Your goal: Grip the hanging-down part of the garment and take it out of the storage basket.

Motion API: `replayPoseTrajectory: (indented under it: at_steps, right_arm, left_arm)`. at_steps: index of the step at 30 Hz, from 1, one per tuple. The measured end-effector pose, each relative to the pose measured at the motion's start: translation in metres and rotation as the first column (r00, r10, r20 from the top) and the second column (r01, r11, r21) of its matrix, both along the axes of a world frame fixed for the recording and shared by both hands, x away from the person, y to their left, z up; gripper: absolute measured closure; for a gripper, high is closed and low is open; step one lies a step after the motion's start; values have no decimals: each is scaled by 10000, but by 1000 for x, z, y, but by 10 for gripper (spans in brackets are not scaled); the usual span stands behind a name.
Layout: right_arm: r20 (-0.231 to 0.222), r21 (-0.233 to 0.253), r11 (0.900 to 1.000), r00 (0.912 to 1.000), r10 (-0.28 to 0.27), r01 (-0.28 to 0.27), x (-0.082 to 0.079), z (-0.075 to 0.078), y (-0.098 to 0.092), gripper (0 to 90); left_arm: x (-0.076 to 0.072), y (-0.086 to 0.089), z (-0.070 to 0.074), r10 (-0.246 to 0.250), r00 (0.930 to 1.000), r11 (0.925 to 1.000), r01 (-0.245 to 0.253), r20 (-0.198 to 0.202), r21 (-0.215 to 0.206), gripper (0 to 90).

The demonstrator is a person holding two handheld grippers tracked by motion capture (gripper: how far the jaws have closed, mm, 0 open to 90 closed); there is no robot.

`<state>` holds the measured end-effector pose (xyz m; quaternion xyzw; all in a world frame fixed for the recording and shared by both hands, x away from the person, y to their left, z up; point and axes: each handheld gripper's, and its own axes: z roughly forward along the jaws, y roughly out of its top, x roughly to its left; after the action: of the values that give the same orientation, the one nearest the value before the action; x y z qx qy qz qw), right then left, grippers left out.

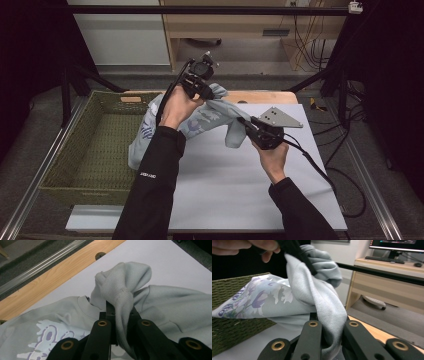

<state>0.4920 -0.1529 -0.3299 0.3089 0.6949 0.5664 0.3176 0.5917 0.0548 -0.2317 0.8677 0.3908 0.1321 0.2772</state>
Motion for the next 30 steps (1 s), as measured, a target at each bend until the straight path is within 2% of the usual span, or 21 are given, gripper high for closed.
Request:
replayPoseTrajectory:
  at_steps: [5, 13, 16, 20, 21, 30]
  right_arm:
    - [-16, 24, 9995, 9995, -308, 308, -1, 3, -7, 878]
    - [228, 26, 9961, 9958, -885, 884, 2, 10, -14, 878]
    - [371, -178, 9931, 9926, -1152, 1159, 5, 14, -15, 878]
    - [561, -315, 9907, 9899, -1304, 1323, 5, 18, -16, 878]
    - [538, -203, 9901, 9891, -1373, 1386, 5, 22, -17, 878]
    - [892, -228, 9858, 9825, -1637, 1663, 7, 31, -20, 877]
  left_arm:
    - [-5, -2, 4, -66, 9999, 10000, 66, 96, -43, 848]
    - [-9, -7, 6, -182, 9998, 9998, 182, 123, -14, 848]
    - [-9, -9, 5, -195, 9998, 9998, 195, 106, -2, 848]
    - [-9, -10, 7, -275, 9996, 9996, 276, 116, -98, 848]
    - [-9, -11, 7, -272, 9995, 9996, 273, 145, -101, 848]
    - [-11, -14, 11, -389, 9990, 9987, 396, 216, -309, 848]
